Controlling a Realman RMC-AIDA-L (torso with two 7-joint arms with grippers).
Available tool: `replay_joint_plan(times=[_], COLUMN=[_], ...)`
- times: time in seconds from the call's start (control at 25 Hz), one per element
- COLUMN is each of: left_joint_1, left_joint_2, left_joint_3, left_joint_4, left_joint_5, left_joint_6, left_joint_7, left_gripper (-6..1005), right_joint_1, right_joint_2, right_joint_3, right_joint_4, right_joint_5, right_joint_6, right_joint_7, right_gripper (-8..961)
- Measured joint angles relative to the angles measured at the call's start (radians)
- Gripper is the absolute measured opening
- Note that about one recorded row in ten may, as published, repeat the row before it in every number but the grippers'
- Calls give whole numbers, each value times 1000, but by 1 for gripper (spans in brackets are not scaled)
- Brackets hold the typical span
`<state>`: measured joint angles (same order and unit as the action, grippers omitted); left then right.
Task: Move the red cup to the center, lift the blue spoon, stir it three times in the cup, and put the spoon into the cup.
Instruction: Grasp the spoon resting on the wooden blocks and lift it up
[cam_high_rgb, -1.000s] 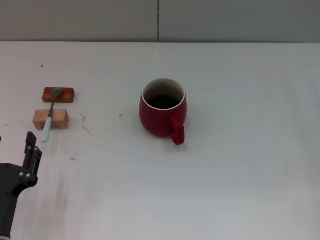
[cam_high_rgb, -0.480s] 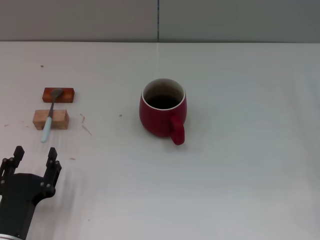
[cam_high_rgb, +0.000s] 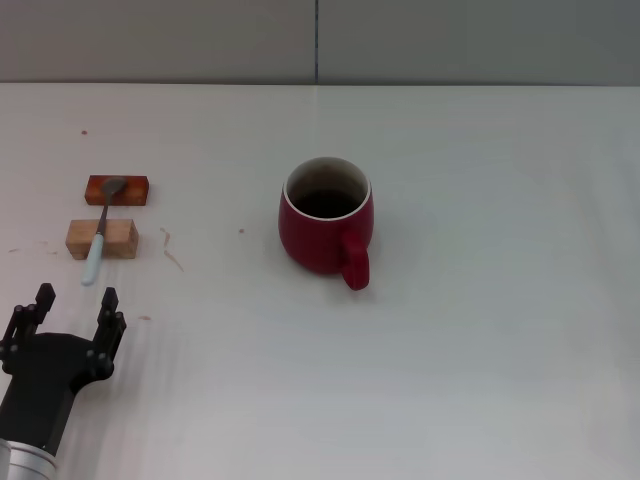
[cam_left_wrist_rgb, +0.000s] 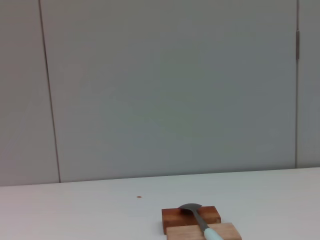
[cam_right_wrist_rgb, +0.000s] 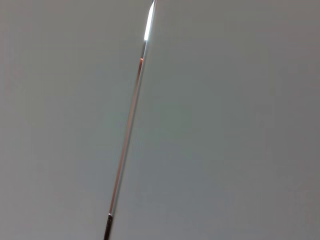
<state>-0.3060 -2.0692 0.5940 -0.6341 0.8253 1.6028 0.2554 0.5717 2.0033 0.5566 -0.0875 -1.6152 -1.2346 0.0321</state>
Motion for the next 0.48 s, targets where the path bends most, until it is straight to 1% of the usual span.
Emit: replay_joint_plan(times=[0.48], left_joint_1=[-23], left_joint_2=[1], left_joint_3=[-30], left_joint_4=[46], left_joint_5=[0], left_joint_6=[-55], left_joint_7=[-19], left_gripper=[676], right_joint_1=[-1], right_joint_2=[5], right_joint_3=[-1], right_joint_4=[0], right_joint_5=[0], right_joint_6=[-28], right_joint_7=[0], right_gripper=[673])
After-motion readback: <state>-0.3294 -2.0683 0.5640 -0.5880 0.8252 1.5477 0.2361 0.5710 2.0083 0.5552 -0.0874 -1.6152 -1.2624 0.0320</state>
